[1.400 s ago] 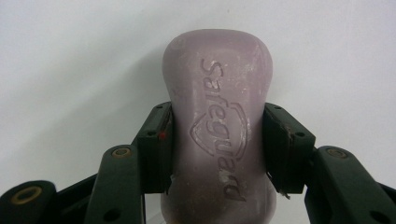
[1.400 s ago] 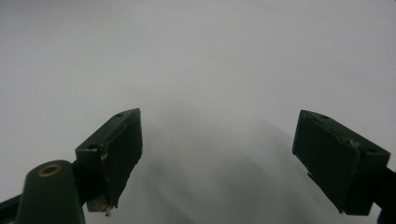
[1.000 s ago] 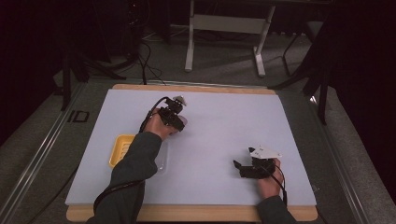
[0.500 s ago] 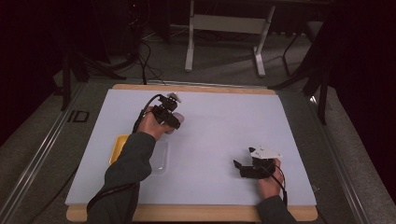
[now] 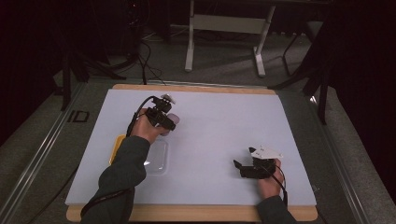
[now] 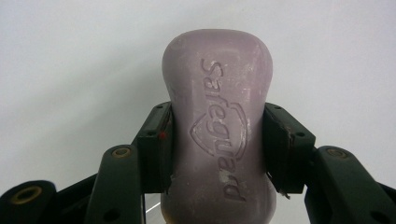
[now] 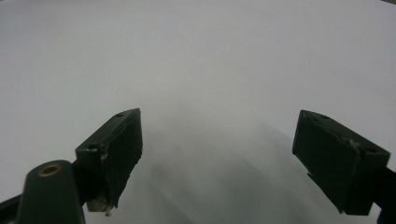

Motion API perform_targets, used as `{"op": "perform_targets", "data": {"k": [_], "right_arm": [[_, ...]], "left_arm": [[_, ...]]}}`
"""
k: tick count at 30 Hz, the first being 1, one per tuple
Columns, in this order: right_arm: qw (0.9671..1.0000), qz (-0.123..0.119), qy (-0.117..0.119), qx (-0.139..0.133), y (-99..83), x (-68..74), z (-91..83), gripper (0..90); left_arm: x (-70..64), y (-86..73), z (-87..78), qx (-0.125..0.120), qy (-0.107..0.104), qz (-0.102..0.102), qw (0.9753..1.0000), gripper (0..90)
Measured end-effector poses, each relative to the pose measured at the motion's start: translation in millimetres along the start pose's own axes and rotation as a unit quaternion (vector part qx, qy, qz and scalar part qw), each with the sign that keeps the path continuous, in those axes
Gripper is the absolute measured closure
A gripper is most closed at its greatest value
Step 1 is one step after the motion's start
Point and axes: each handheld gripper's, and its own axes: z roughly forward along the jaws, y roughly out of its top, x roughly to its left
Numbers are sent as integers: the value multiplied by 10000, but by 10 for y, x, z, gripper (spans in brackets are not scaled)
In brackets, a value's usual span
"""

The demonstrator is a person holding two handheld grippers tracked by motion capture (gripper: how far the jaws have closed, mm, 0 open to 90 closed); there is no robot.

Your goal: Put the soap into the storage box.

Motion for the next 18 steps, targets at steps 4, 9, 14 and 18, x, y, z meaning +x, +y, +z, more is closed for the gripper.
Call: {"op": "perform_targets", "data": {"k": [4, 9, 14, 18], "right_arm": [[10000, -8, -1, -2, 0, 1, 0, 156], [10000, -7, -5, -1, 0, 0, -1, 156], [10000, -2, -7, -2, 0, 1, -2, 156], [10000, -2, -4, -2, 0, 1, -2, 156]], "left_arm": [[38, -52, -39, -20, 16, -56, 10000, 492], [69, -112, -61, -66, 26, -85, 9999, 492], [87, -163, -65, -91, -13, -105, 9999, 492], [111, -205, -92, -101, 2, -131, 9999, 492]]}}
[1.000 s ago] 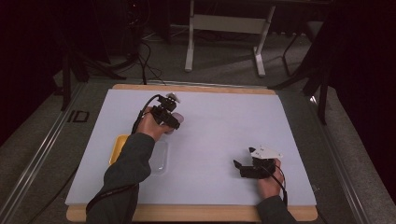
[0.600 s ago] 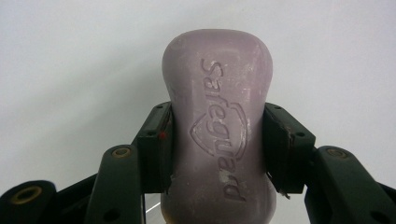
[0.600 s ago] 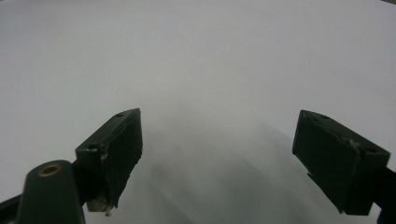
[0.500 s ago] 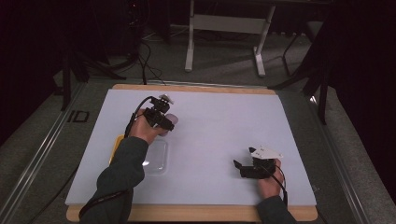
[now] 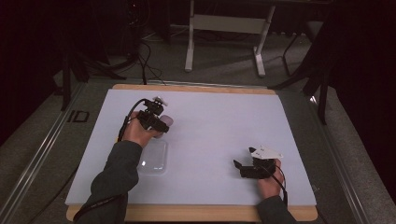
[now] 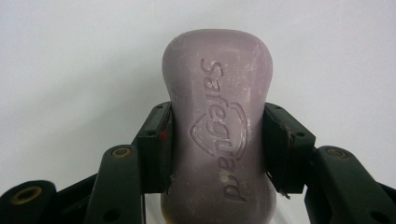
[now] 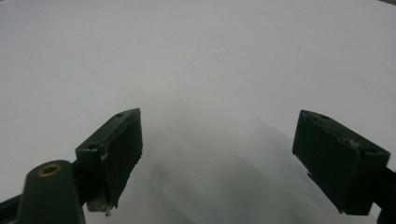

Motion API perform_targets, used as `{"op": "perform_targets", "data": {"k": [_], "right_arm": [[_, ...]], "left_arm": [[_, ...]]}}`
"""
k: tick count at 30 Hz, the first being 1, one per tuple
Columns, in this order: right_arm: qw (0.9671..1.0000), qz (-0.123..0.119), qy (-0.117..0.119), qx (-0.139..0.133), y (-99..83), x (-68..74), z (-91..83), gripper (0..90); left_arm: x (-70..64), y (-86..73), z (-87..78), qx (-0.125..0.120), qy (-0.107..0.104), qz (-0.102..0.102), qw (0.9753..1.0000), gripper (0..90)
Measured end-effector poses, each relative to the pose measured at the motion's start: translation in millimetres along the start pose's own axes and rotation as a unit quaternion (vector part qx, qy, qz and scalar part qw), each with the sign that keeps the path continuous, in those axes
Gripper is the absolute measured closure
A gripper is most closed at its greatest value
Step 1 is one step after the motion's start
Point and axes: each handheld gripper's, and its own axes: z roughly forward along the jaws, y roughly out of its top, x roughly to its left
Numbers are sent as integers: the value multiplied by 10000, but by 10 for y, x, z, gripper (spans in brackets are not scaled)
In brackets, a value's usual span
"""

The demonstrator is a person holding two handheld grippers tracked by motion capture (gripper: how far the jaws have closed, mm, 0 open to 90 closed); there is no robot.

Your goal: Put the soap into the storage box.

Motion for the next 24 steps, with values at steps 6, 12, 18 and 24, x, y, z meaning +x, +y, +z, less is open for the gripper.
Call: {"op": "perform_targets", "data": {"k": [6, 12, 18, 24], "right_arm": [[10000, -6, 0, 2, 0, 0, 1, 156], [10000, -8, -4, 2, 0, 0, 1, 156], [10000, -9, -16, 0, 0, 2, 1, 156], [10000, -26, -24, 6, 1, 6, 1, 156]], "left_arm": [[48, -50, -43, -48, 35, -57, 10000, 492], [82, -102, -69, -62, 53, -134, 9999, 492], [103, -154, -128, -105, 74, -169, 9998, 492], [158, -219, -184, -142, 105, -254, 9995, 492]]}}
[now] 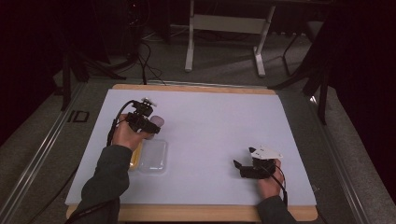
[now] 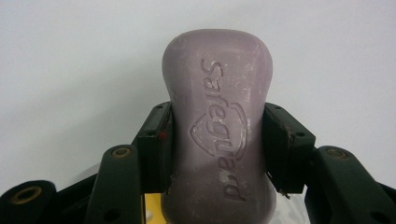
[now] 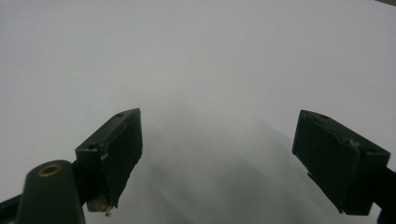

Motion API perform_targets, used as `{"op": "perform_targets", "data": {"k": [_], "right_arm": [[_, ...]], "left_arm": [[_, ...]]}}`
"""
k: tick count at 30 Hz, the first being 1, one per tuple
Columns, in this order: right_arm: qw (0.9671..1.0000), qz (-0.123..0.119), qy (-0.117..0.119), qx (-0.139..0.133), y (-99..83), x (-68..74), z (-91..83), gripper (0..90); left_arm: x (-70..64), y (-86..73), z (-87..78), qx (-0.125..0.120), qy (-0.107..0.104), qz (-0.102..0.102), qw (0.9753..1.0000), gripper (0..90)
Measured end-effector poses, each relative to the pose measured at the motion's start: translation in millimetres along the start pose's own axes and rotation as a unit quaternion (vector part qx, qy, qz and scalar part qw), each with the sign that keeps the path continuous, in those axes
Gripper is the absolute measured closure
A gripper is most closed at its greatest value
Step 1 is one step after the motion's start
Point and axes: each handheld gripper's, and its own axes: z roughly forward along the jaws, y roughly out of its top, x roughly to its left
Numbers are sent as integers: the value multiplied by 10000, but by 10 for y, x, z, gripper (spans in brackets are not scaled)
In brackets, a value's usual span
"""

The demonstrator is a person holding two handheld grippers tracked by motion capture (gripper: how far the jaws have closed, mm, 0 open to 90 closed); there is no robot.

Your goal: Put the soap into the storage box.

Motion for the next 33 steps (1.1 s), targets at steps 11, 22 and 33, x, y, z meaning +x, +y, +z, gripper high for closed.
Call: {"op": "perform_targets", "data": {"k": [11, 22, 33], "right_arm": [[10000, 0, -7, 0, 0, 2, -1, 156], [10000, -13, -12, 0, 0, 2, -1, 156], [10000, -19, -16, 1, 0, 3, -1, 156]], "left_arm": [[99, -105, -74, -63, 20, -113, 9999, 492], [155, -151, -121, -100, 13, -166, 9998, 492], [221, -230, -153, -60, 116, -227, 9997, 492]]}}
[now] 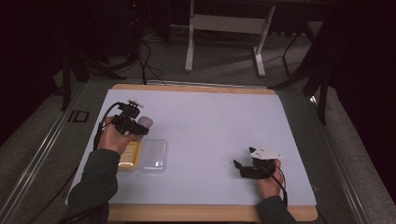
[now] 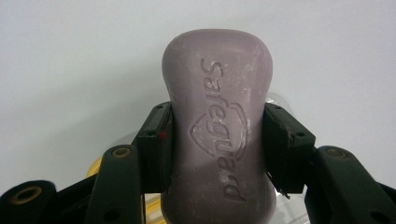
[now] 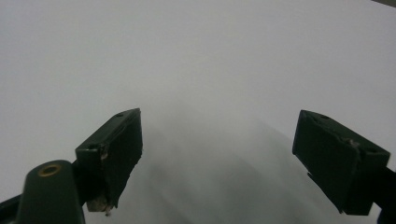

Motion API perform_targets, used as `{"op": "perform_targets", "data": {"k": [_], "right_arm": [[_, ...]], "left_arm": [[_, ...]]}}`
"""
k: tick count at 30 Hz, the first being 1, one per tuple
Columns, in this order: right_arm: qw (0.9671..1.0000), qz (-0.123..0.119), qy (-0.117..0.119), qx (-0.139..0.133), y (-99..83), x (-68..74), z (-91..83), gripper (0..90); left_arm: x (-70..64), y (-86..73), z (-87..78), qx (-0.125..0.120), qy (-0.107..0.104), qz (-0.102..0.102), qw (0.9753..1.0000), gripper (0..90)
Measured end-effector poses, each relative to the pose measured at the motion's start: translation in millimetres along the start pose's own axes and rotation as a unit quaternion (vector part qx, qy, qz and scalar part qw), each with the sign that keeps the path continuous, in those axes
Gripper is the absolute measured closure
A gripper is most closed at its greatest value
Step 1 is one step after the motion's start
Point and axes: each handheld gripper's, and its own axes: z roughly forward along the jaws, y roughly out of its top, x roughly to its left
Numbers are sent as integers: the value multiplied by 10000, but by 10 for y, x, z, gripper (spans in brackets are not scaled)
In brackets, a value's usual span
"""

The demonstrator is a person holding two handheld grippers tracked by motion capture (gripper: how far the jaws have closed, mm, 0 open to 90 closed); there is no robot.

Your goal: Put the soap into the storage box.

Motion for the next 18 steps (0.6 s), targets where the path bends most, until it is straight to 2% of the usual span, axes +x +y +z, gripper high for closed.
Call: {"op": "perform_targets", "data": {"k": [18], "right_arm": [[10000, -10, -17, -14, -1, 4, -2, 156]], "left_arm": [[123, -176, 4, 42, 87, -204, 9997, 492]]}}
